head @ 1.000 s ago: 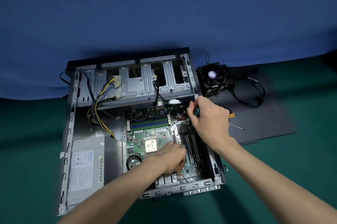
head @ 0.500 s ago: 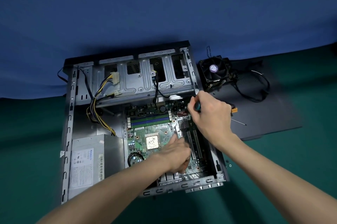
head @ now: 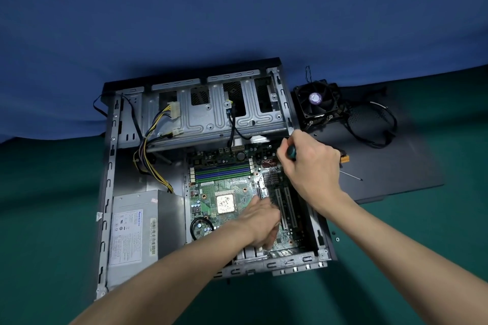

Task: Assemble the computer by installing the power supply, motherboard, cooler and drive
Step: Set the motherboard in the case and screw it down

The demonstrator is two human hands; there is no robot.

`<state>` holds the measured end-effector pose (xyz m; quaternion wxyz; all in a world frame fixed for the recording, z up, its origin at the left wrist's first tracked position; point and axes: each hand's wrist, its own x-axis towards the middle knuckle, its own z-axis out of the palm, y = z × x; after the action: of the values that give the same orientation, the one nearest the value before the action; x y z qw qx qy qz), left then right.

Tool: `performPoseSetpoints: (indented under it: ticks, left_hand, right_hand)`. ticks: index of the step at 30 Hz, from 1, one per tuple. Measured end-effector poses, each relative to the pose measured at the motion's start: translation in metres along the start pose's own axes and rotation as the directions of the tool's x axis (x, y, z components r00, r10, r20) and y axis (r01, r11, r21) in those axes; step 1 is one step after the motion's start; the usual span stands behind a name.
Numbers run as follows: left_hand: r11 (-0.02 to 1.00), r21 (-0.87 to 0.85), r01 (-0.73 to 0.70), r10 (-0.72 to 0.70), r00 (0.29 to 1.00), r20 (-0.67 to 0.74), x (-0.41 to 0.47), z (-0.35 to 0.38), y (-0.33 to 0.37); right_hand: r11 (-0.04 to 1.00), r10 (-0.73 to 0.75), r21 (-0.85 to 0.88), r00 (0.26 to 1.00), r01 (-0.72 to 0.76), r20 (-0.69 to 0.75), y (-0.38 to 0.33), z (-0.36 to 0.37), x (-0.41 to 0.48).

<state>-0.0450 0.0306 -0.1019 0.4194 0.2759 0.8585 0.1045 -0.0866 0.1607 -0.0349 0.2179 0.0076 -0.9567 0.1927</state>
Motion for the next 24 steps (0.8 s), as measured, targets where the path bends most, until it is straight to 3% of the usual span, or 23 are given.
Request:
performPoseSetpoints:
  ticks: [3, 13, 16, 18, 20, 22, 24]
  left_hand:
    - [0.998, -0.055, -0.002, 0.001, 1.000, -0.010, 0.000, -0.001, -0.003]
    - [1.000, 0.020, -0.021, 0.022, 1.000, -0.022, 0.005, -0.001, -0.004]
    - [1.000, 0.004, -0.027, 0.027, 1.000, 0.014, 0.004, -0.003, -0.005]
    - [0.993, -0.117, 0.000, 0.001, 1.000, 0.012, -0.003, -0.012, -0.007]
    - [0.931, -0.366, 0.012, -0.033, 0.998, -0.050, -0.015, -0.028, -0.009]
    - [0.804, -0.590, -0.070, -0.073, 0.974, -0.216, -0.032, -0.052, -0.008]
    - [0.673, -0.696, -0.250, -0.131, 0.886, -0.445, -0.052, -0.077, -0.002]
  right_hand:
    - [1.000, 0.009, 0.009, 1.000, -0.010, 0.017, 0.000, -0.001, 0.000]
    - [1.000, 0.003, 0.026, 1.000, -0.004, 0.026, -0.002, -0.005, -0.001]
    - [0.997, 0.048, 0.063, 0.994, -0.054, 0.101, -0.002, -0.010, 0.002]
    - [0.969, 0.178, 0.126, 0.956, -0.211, 0.232, -0.002, -0.018, 0.006]
    - [0.919, 0.224, 0.250, 0.926, -0.305, 0.305, -0.003, -0.031, 0.009]
    - [0.863, 0.160, 0.418, 0.939, -0.283, 0.304, -0.008, -0.046, 0.015]
    - [0.741, 0.103, 0.608, 0.943, -0.285, 0.317, -0.022, -0.060, 0.023]
